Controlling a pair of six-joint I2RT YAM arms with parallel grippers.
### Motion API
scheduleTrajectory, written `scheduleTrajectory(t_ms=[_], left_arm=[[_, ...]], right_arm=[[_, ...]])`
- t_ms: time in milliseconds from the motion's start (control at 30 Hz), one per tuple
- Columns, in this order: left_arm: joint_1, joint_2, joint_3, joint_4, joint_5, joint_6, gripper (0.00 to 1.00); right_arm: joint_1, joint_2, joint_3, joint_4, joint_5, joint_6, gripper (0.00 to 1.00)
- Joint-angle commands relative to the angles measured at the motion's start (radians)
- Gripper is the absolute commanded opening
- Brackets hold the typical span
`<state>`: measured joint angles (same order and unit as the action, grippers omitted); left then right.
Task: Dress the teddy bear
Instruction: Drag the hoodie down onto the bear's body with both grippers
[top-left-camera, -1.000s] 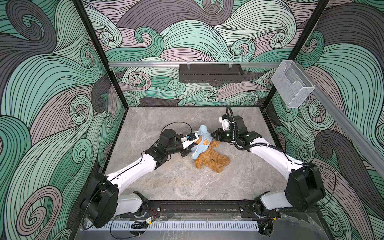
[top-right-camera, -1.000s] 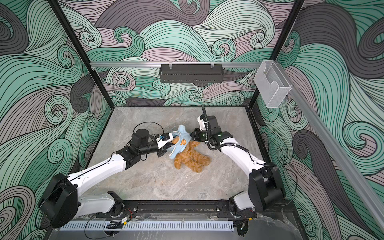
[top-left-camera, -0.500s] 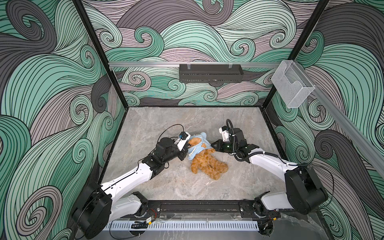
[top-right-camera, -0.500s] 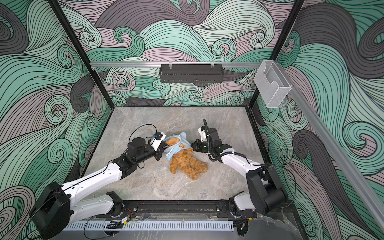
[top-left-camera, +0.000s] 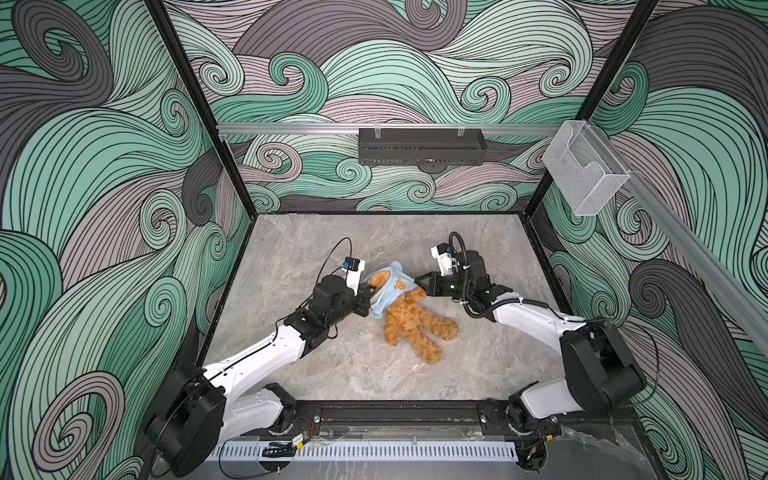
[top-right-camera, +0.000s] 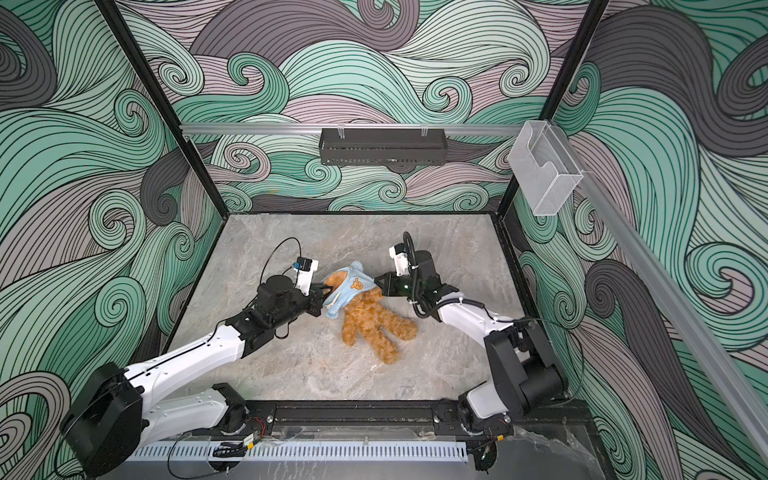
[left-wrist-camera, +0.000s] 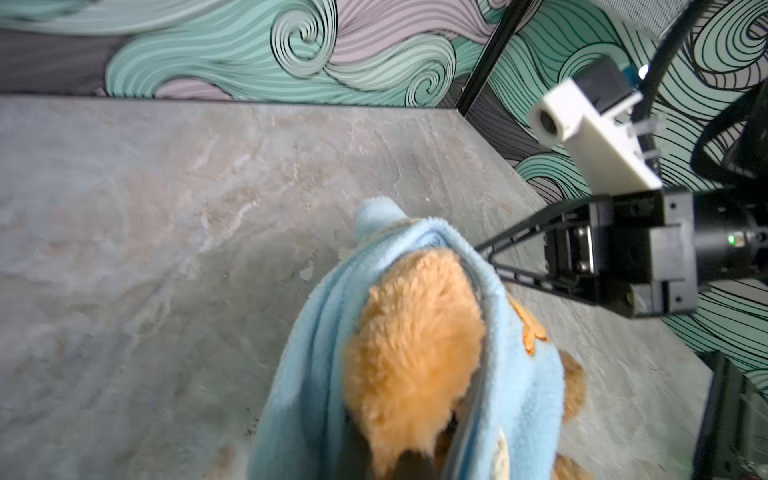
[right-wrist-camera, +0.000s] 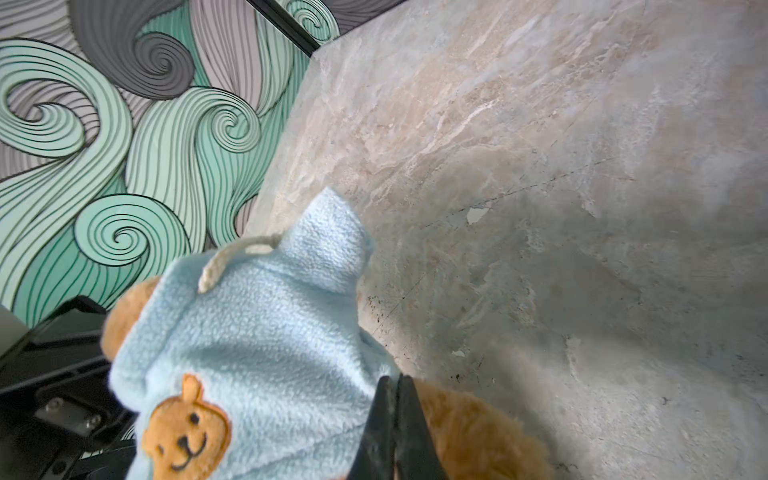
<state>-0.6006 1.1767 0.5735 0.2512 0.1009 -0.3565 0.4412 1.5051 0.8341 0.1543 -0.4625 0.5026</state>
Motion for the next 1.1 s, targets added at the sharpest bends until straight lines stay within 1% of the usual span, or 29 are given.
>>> scheduleTrajectory(t_ms=[0, 67, 167, 233, 300, 367, 400, 433, 467, 500, 567, 633, 700, 767, 833, 867, 967, 1067], left_arm=[[0.012, 0.052, 0.033, -0.006, 0.06, -0.124, 0.0], [0.011, 0.063, 0.017, -0.017, 0.012, -0.16, 0.0], [0.011, 0.027, -0.021, -0.026, -0.12, -0.209, 0.0], [0.011, -0.012, -0.027, -0.08, -0.226, -0.234, 0.0], [0.012, -0.049, -0.025, -0.136, -0.308, -0.244, 0.0], [0.014, -0.065, -0.02, -0.178, -0.334, -0.237, 0.0], [0.013, -0.065, -0.013, -0.193, -0.32, -0.225, 0.0], [0.013, -0.058, -0.009, -0.191, -0.291, -0.211, 0.0], [0.013, -0.046, -0.005, -0.179, -0.25, -0.194, 0.0], [0.013, -0.03, -0.002, -0.158, -0.203, -0.182, 0.0], [0.013, 0.005, 0.014, -0.139, -0.131, -0.157, 0.0], [0.013, 0.031, 0.041, -0.158, -0.112, -0.157, 0.0], [0.012, 0.037, 0.061, -0.182, -0.138, -0.187, 0.0], [0.012, 0.028, 0.079, -0.204, -0.152, -0.207, 0.0], [0.013, 0.022, 0.099, -0.242, -0.159, -0.24, 0.0], [0.014, 0.023, 0.108, -0.261, -0.159, -0.262, 0.0], [0.015, 0.027, 0.129, -0.291, -0.12, -0.341, 0.0], [0.015, 0.032, 0.127, -0.27, -0.063, -0.435, 0.0]], right_arm=[[-0.024, 0.061, 0.114, -0.153, 0.071, 0.0, 0.0], [-0.023, 0.098, 0.158, -0.223, 0.062, -0.016, 0.0], [-0.024, 0.115, 0.159, -0.305, 0.072, -0.042, 0.0], [-0.025, 0.103, 0.14, -0.357, 0.104, -0.074, 0.0], [-0.031, 0.088, 0.111, -0.417, 0.17, -0.115, 0.0], [-0.045, 0.08, 0.086, -0.438, 0.208, -0.134, 0.0], [-0.049, 0.077, 0.08, -0.433, 0.201, -0.134, 0.0], [-0.048, 0.08, 0.079, -0.414, 0.166, -0.134, 0.0], [-0.046, 0.083, 0.081, -0.376, 0.115, -0.127, 0.0], [-0.04, 0.09, 0.081, -0.31, 0.036, -0.106, 0.0], [-0.023, 0.115, 0.092, -0.182, -0.092, -0.043, 0.0], [-0.01, 0.14, 0.12, -0.134, -0.154, -0.018, 0.01], [-0.009, 0.156, 0.152, -0.185, -0.143, -0.028, 0.13], [-0.015, 0.15, 0.193, -0.296, -0.09, -0.072, 0.24], [-0.014, 0.101, 0.207, -0.377, -0.021, -0.129, 0.33], [-0.011, 0.061, 0.193, -0.376, 0.005, -0.15, 0.36], [0.022, -0.069, 0.102, -0.291, 0.043, -0.169, 0.4], [0.096, -0.133, 0.011, -0.171, 0.049, -0.121, 0.39]])
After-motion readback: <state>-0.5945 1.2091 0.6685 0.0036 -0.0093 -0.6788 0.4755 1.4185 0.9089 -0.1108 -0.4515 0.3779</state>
